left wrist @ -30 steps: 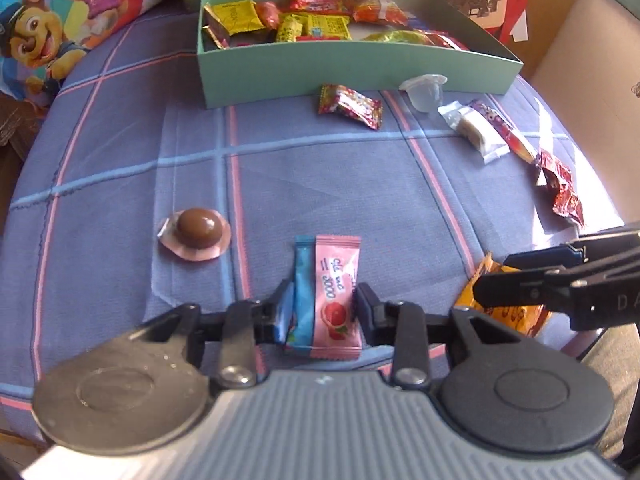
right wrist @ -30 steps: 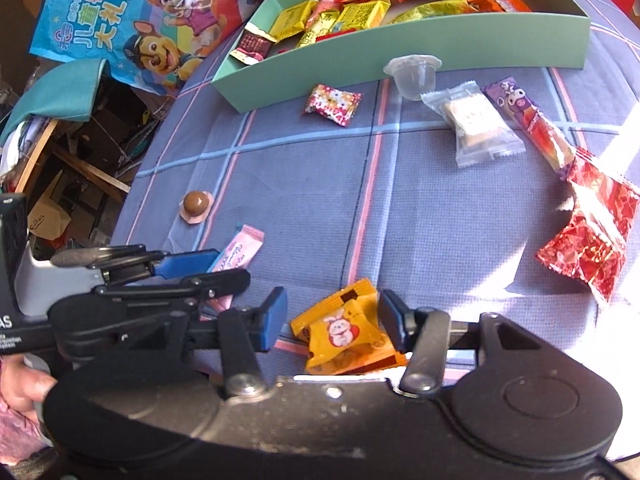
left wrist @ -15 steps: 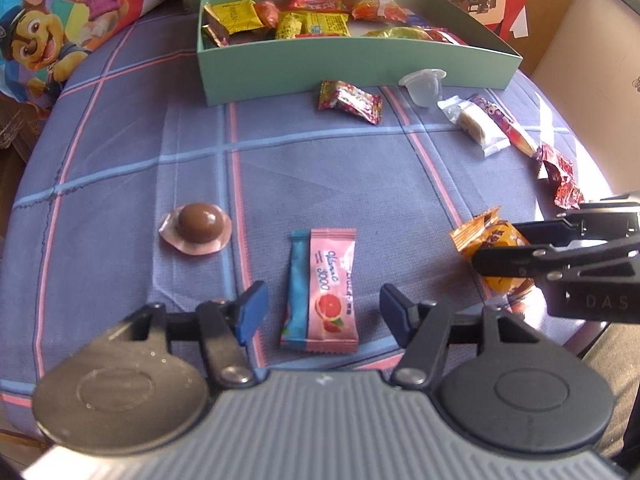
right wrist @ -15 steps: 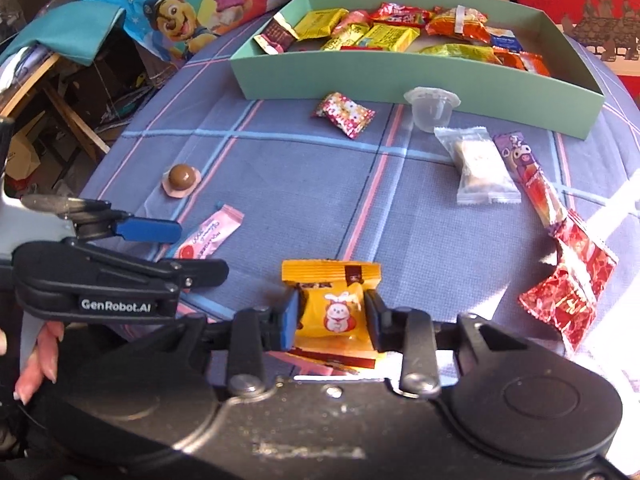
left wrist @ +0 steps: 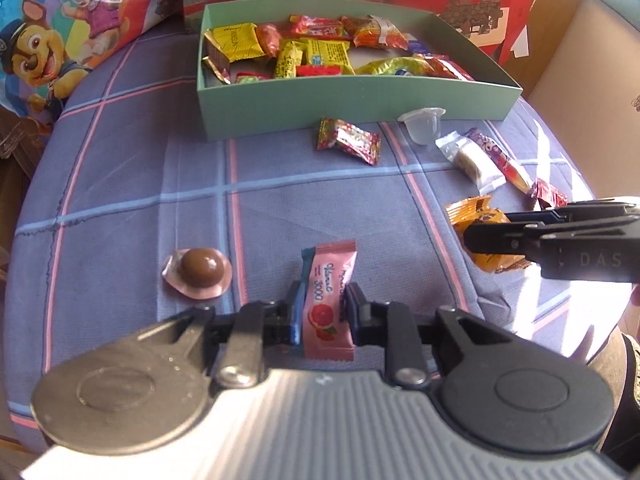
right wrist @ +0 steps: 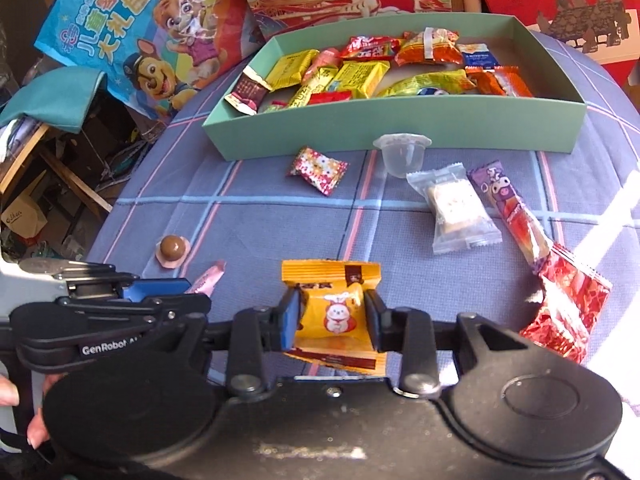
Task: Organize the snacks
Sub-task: 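Carry both snacks over the green tray, then lower both snacks into the green tray and open both grippers, then grasp the clear bag of white cake with the left gripper while the right grasps the red foil packet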
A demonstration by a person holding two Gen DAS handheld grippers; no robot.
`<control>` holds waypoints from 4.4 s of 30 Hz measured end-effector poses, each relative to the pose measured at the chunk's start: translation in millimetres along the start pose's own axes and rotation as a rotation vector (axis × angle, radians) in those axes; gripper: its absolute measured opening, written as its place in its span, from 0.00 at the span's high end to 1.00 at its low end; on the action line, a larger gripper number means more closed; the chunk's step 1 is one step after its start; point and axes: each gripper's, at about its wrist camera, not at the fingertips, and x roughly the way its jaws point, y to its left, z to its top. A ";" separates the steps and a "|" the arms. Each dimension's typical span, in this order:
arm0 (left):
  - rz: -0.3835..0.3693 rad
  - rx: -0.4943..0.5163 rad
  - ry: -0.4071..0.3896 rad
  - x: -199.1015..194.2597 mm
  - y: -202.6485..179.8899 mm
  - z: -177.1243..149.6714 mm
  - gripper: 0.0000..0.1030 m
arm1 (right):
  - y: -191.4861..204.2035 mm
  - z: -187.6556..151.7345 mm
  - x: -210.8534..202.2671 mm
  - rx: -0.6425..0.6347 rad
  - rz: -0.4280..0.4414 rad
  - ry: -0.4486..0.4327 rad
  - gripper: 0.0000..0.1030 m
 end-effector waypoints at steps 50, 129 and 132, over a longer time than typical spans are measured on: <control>0.059 0.020 -0.113 59.3 -50.6 181.1 0.00 | -107.0 142.5 20.6 0.343 -0.041 -0.172 0.00; 0.029 0.095 0.041 91.3 -120.2 87.7 0.67 | -127.8 -30.7 -22.4 0.206 -0.271 -0.055 0.66; 0.007 0.102 0.037 85.9 -118.1 83.9 0.68 | -129.7 -27.5 -29.5 0.233 -0.247 -0.066 0.69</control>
